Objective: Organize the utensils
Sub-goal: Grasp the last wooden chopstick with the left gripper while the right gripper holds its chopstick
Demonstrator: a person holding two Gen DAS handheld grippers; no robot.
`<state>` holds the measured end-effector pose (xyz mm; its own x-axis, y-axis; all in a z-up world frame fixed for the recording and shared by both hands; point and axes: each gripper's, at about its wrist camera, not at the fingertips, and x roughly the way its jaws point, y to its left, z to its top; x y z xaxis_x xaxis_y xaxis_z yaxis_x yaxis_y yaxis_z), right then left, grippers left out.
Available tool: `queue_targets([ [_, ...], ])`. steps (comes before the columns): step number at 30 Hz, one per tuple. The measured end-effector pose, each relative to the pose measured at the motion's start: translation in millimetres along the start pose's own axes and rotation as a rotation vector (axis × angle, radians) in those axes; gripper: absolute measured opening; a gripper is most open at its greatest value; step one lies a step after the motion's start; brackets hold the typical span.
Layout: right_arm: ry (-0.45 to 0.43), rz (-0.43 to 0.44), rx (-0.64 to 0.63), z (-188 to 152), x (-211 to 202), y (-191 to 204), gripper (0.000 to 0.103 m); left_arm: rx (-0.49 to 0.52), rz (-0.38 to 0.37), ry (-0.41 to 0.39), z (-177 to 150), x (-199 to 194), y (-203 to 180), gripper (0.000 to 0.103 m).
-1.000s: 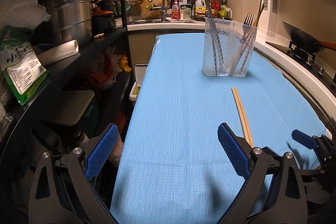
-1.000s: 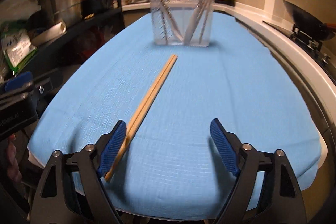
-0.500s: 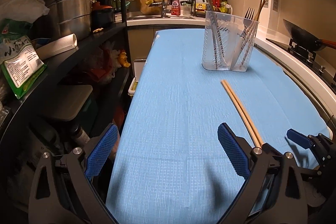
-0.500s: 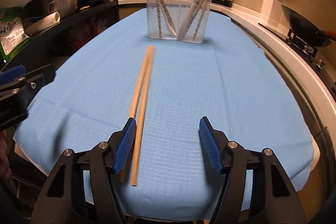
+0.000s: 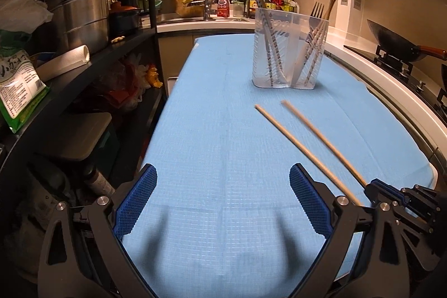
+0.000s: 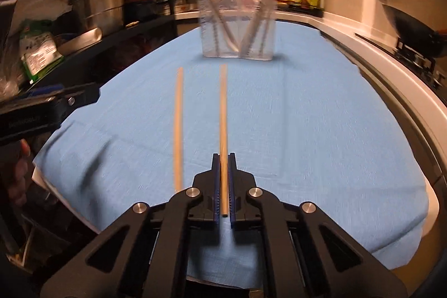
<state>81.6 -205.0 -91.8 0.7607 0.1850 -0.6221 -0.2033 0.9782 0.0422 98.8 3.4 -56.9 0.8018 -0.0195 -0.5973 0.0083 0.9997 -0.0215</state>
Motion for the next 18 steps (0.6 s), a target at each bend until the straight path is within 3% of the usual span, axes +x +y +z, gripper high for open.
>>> queue_targets([
  [4, -0.028, -0.039, 0.059, -4, -3, -19, 0.005, 0.006, -0.046, 0.018, -4, 1, -21, 0.093],
  [12, -0.034, -0.007, 0.059, -10, -8, -30, 0.006, 0.055, -0.120, 0.042, -6, 16, -82, 0.093],
  [18, -0.042, 0.001, 0.049, -11, -9, -30, 0.006, 0.052, -0.146, 0.101, -20, 29, -97, 0.093],
])
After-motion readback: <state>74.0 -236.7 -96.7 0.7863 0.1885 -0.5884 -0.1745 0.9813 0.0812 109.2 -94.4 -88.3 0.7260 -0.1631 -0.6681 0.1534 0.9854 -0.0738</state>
